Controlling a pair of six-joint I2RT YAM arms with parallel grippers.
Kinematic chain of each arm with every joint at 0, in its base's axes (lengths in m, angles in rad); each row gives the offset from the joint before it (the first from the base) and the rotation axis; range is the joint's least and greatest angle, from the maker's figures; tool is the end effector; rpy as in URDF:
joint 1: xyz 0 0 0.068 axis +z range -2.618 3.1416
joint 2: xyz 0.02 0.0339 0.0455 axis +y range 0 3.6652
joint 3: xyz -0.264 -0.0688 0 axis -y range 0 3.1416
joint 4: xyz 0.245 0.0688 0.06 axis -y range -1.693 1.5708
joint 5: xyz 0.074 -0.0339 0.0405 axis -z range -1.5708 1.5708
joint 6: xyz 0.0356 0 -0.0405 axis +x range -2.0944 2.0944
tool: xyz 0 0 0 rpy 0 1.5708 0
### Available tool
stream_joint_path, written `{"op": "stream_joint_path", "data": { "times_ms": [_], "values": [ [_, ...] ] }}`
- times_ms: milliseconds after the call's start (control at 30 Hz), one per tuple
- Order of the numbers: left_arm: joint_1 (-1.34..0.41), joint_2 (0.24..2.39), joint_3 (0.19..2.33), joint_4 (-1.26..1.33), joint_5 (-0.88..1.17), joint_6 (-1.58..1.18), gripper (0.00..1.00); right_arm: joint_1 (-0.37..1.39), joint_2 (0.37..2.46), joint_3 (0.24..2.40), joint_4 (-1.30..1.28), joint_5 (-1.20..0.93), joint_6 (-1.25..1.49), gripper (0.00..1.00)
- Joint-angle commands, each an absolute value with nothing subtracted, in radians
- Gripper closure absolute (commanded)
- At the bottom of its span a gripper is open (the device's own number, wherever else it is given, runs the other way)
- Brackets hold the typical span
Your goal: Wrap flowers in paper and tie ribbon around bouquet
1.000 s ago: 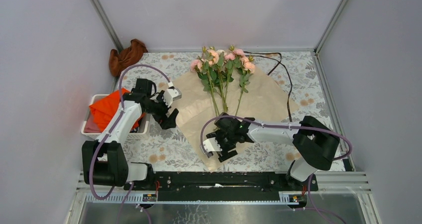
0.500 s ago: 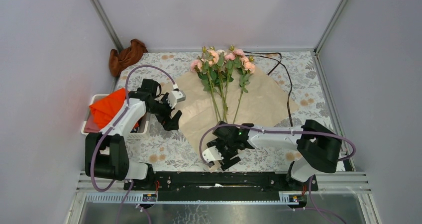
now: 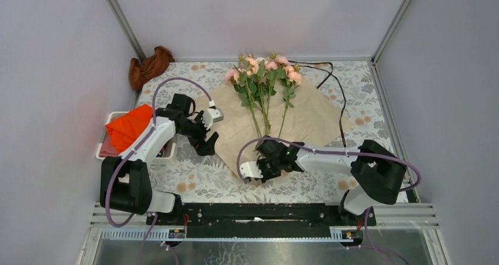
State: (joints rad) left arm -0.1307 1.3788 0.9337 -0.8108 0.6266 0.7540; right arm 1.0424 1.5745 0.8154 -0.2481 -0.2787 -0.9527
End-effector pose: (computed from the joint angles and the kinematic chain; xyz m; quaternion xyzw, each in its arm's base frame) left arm 0.2436 -0.0531 0.2235 0.4459 0.8284 -0.2440 0.2353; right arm 0.1417 0.2621 0.1609 -0.8201 0.4835 0.1456 0.2691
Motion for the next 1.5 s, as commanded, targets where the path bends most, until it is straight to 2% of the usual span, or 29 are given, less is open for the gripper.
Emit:
{"op": "stream_joint_path", "data": {
  "times_ms": [0, 133, 267, 467, 600, 800, 867, 933, 967, 1100, 1133, 1233, 1333, 1400, 1467],
  "values": [
    [-0.209, 1.357, 0.924, -0.795, 0.686, 0.745, 0.02, 0.972, 1.513, 0.824, -0.202, -0.362, -0.87, 0.99],
    [-0.303, 1.324, 0.882, -0.752, 0.687, 0.786, 0.01, 0.884, 1.499, 0.838, -0.208, -0.514, -0.828, 0.99],
    [-0.38, 1.291, 0.875, -0.75, 0.68, 0.859, 0.01, 0.831, 1.507, 0.861, -0.244, -0.581, -0.806, 0.99],
    [-0.485, 1.285, 0.888, -0.74, 0.814, 0.958, 0.01, 0.751, 1.497, 0.871, -0.243, -0.707, -0.749, 0.99],
    [-0.522, 1.294, 0.784, -0.486, 0.767, 0.93, 0.01, 0.734, 1.49, 0.878, -0.269, -0.718, -0.735, 0.97],
    [-0.565, 1.335, 0.742, -0.236, 0.659, 0.789, 0.02, 0.73, 1.491, 0.889, -0.298, -0.727, -0.728, 0.95],
    [-0.577, 1.34, 0.727, -0.217, 0.653, 0.77, 0.14, 0.726, 1.488, 0.893, -0.298, -0.73, -0.719, 0.93],
    [-0.591, 1.343, 0.718, -0.217, 0.667, 0.758, 0.33, 0.719, 1.486, 0.899, -0.298, -0.73, -0.702, 0.92],
    [-0.594, 1.344, 0.712, -0.223, 0.684, 0.757, 0.44, 0.715, 1.484, 0.901, -0.297, -0.728, -0.692, 0.9],
    [-0.598, 1.352, 0.704, -0.249, 0.717, 0.733, 0.95, 0.685, 1.467, 0.911, -0.275, -0.72, -0.588, 0.72],
    [-0.598, 1.353, 0.704, -0.252, 0.715, 0.717, 1.0, 0.672, 1.454, 0.909, -0.259, -0.726, -0.553, 0.65],
    [-0.598, 1.353, 0.707, -0.246, 0.7, 0.652, 1.0, 0.615, 1.388, 0.893, -0.178, -0.716, -0.379, 0.39],
    [-0.594, 1.357, 0.724, -0.211, 0.683, 0.521, 1.0, 0.531, 1.309, 0.87, -0.059, -0.621, -0.132, 0.37],
    [-0.587, 1.368, 0.738, -0.192, 0.688, 0.446, 1.0, 0.505, 1.293, 0.855, -0.012, -0.456, 0.027, 0.37],
    [-0.575, 1.386, 0.746, -0.173, 0.692, 0.402, 1.0, 0.496, 1.31, 0.867, -0.036, -0.468, 0.053, 0.37]
  ]
}}
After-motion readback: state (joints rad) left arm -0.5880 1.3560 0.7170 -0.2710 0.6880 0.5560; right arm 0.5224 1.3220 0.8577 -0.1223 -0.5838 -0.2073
